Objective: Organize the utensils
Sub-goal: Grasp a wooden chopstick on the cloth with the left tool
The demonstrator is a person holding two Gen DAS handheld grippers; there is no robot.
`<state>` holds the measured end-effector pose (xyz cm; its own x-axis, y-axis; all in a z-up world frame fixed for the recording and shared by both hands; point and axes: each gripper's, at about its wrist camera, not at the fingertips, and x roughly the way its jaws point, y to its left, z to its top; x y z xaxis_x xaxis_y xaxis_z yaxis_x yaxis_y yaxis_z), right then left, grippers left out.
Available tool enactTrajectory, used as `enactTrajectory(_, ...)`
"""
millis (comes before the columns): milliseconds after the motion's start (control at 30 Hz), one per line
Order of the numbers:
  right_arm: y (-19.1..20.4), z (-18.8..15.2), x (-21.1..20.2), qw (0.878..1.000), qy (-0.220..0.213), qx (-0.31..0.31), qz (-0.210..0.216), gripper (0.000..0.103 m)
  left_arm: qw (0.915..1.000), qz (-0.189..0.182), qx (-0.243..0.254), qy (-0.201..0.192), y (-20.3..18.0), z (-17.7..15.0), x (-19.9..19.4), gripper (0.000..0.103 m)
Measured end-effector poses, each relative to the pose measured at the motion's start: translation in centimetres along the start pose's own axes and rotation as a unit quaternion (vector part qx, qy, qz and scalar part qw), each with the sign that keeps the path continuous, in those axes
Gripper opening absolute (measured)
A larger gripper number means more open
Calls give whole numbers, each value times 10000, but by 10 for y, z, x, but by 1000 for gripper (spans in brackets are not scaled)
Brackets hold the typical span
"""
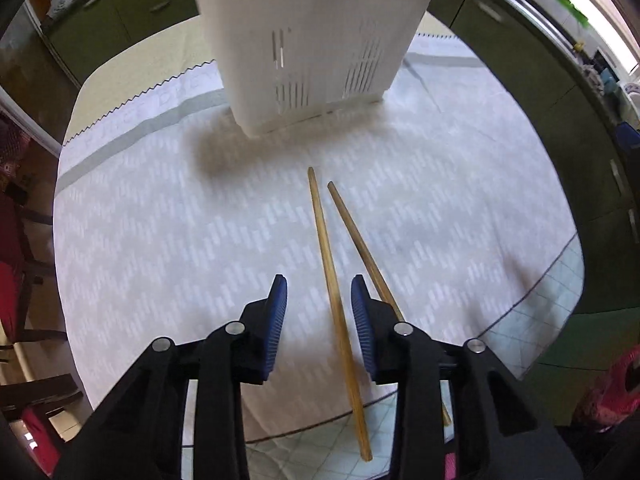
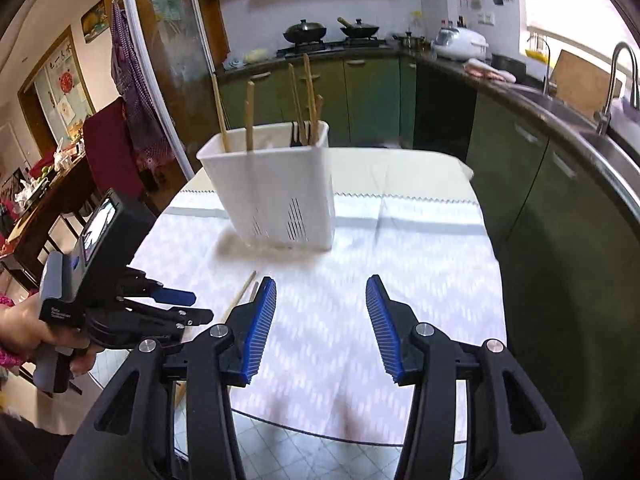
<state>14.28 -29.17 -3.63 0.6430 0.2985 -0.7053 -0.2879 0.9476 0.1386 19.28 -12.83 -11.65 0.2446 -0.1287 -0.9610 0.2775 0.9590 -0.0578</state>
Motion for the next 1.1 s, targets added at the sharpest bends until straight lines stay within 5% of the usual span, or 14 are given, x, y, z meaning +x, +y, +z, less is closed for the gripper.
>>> enactTrajectory(333,-9,1,2,9999,37,44,87,47,9992,53,-70,391,-5,10,33,24)
enactTrajectory(567,-10,6,12,9998,180,86,69,48,9989,118,7,446,-4,12,40,9)
enactTrajectory(967,75,-18,110,9827,1601,-814,458,50,9982,247,-184,507,56,-21,29,8)
enactTrajectory(1100,100,-23,144,9739,1981,-1068,284,50,9981,250,-302,471,76,-29,25,8)
